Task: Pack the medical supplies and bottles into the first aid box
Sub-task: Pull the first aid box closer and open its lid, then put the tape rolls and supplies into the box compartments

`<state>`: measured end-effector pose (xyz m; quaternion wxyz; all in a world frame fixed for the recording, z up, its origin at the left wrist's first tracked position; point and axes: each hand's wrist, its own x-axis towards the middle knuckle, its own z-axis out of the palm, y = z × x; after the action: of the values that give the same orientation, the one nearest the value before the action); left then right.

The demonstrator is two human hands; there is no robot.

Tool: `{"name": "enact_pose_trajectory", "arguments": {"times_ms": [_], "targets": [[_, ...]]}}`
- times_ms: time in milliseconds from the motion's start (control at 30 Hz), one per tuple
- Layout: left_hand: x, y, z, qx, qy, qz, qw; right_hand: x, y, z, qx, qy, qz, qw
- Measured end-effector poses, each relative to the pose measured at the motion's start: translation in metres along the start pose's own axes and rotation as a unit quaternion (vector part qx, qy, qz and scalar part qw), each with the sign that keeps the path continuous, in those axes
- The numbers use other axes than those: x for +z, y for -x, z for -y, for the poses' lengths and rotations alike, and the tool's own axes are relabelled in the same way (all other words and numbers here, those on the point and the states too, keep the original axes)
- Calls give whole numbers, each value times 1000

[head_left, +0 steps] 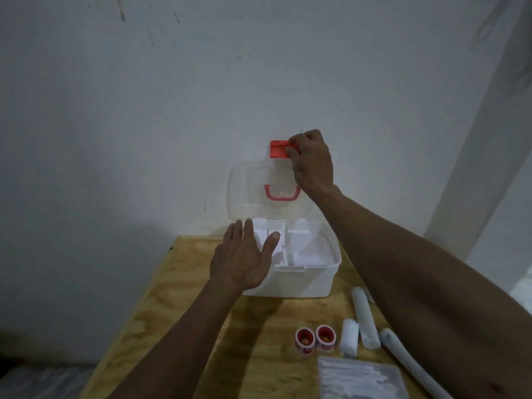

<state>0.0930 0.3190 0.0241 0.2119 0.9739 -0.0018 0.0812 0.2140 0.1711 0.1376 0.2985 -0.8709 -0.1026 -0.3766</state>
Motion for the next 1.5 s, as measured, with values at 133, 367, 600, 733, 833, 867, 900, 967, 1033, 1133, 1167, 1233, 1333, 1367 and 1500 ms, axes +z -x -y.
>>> {"name": "enact_pose_trajectory", "arguments": {"times_ms": [133, 367, 600, 733, 833, 867, 900, 967, 1033, 1133, 1167, 1233, 1333, 1367, 1500], "targets": [[0, 0, 0, -1, -6, 6, 1000, 3, 5, -5, -21, 42, -4, 999], [1, -1, 1, -1, -16, 13, 1000, 3, 12, -9, -56, 119, 0, 991], [3, -4, 3, 9, -16, 7, 1000, -3, 10, -7, -46, 112, 25, 992], [4, -5, 6, 16, -12, 0, 1000, -9, 12, -9, -39, 110, 40, 992], [4, -4, 6, 18, -8, -3, 1000, -19, 18, -10, -29, 97, 46, 994], [4, -4, 5, 19, -5, -5, 1000, -23, 22, -9, -24, 84, 46, 995], [3, -4, 5, 20, -3, -7, 1000, -27, 25, -7, -17, 71, 47, 996], [4, -4, 5, 21, -3, -11, 1000, -38, 34, -4, -2, 44, 47, 998], [4, -4, 6, 20, -1, -13, 1000, -51, 46, -2, 11, 16, 52, 998], [5, -8, 10, 20, 0, -22, 1000, -72, 66, 0, 28, -7, 61, 998], [5, -9, 11, 20, 0, -25, 999, -78, 74, 0, 30, -10, 64, 997], [6, -10, 11, 21, -2, -26, 999, -90, 91, -1, 34, -24, 72, 997], [3, -10, 10, 25, -4, -23, 999, -115, 124, 1, 28, -39, 109, 993], [2, -9, 9, 27, -6, -22, 999, -125, 138, 3, 18, -39, 140, 989], [1, -9, 8, 30, -4, -22, 999, -157, 194, 5, -10, -24, 393, 919]]}}
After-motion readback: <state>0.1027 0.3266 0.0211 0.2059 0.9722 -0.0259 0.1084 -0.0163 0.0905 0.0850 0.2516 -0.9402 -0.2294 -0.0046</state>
